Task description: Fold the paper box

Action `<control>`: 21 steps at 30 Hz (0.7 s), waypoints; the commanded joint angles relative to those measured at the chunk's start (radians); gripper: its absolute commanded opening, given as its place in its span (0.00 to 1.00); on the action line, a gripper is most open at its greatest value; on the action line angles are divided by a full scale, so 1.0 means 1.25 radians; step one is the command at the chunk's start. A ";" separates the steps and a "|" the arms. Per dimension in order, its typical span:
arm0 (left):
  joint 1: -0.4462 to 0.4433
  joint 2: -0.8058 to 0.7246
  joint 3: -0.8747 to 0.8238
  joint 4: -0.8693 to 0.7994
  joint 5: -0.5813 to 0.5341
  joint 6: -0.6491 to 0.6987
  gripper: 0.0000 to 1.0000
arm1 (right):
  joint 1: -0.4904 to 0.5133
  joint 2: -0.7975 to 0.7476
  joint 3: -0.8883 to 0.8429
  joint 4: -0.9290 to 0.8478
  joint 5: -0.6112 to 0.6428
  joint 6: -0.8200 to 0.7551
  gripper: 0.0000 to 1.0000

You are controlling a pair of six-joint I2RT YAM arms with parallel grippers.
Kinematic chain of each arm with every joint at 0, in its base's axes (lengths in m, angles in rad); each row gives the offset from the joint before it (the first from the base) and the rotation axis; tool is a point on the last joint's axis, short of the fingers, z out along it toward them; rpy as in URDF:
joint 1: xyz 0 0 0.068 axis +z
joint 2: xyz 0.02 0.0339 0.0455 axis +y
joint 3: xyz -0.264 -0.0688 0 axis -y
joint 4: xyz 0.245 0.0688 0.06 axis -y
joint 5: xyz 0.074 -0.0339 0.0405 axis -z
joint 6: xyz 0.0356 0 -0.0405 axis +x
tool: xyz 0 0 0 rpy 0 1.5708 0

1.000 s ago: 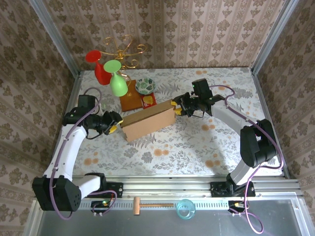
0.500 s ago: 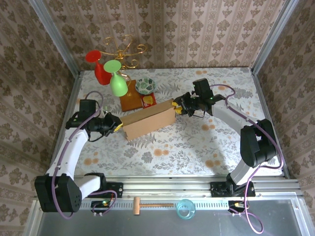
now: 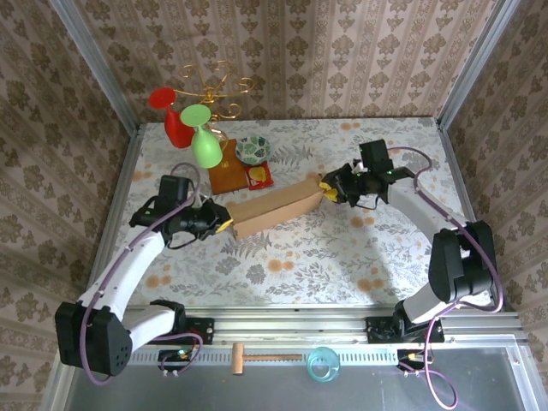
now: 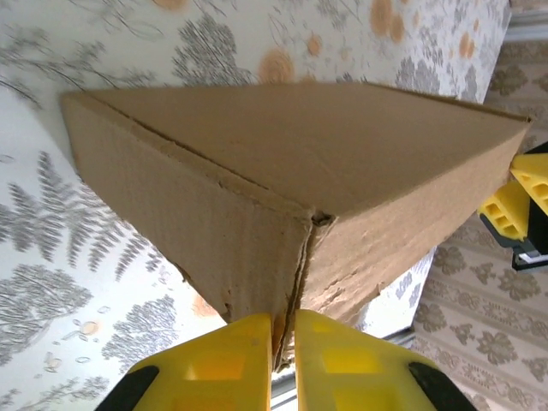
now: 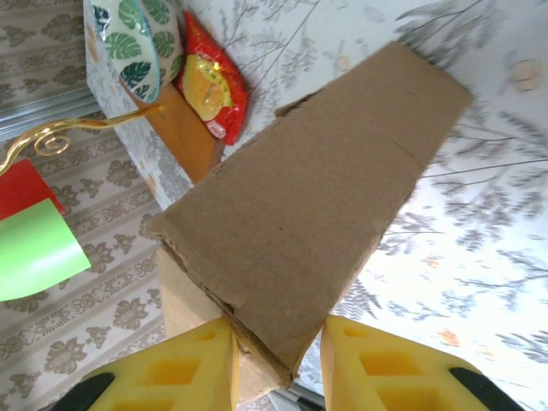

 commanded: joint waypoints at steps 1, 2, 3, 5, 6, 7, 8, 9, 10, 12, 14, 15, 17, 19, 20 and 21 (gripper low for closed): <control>-0.045 0.006 -0.022 -0.015 -0.050 -0.048 0.14 | -0.056 -0.036 -0.049 -0.172 0.082 -0.085 0.31; -0.058 0.006 -0.024 -0.010 -0.053 -0.055 0.15 | -0.066 -0.056 -0.054 -0.193 0.097 -0.099 0.33; -0.073 0.007 -0.025 -0.007 -0.058 -0.060 0.16 | -0.073 -0.076 -0.059 -0.212 0.116 -0.111 0.34; -0.093 0.010 -0.028 -0.006 -0.064 -0.065 0.17 | -0.080 -0.112 -0.072 -0.248 0.155 -0.120 0.37; -0.100 0.009 -0.030 -0.006 -0.068 -0.066 0.18 | -0.081 -0.135 -0.079 -0.261 0.177 -0.120 0.39; -0.104 0.006 -0.032 -0.005 -0.070 -0.067 0.20 | -0.081 -0.158 -0.085 -0.275 0.199 -0.118 0.41; -0.104 0.001 -0.030 -0.006 -0.074 -0.069 0.22 | -0.081 -0.177 -0.092 -0.288 0.227 -0.114 0.43; -0.104 -0.007 -0.027 -0.010 -0.082 -0.069 0.26 | -0.080 -0.199 -0.094 -0.298 0.254 -0.108 0.44; -0.104 -0.015 -0.021 -0.016 -0.090 -0.067 0.29 | -0.080 -0.216 -0.095 -0.309 0.278 -0.107 0.46; -0.101 -0.034 0.001 -0.038 -0.113 -0.056 0.36 | -0.080 -0.251 -0.088 -0.341 0.340 -0.103 0.50; -0.089 -0.055 0.030 -0.070 -0.140 -0.039 0.39 | -0.080 -0.278 -0.066 -0.368 0.395 -0.113 0.53; -0.074 -0.070 0.045 -0.087 -0.157 -0.028 0.42 | -0.080 -0.290 -0.053 -0.374 0.421 -0.124 0.57; -0.034 -0.112 0.065 -0.112 -0.196 -0.008 0.80 | -0.080 -0.310 -0.022 -0.381 0.470 -0.149 0.82; 0.024 -0.170 0.066 -0.121 -0.230 0.004 1.00 | -0.080 -0.335 -0.003 -0.359 0.513 -0.192 1.00; 0.057 -0.204 0.062 -0.131 -0.258 0.005 1.00 | -0.079 -0.352 0.000 -0.340 0.543 -0.214 1.00; 0.096 -0.238 0.058 -0.136 -0.280 0.009 1.00 | -0.080 -0.368 -0.001 -0.324 0.572 -0.237 1.00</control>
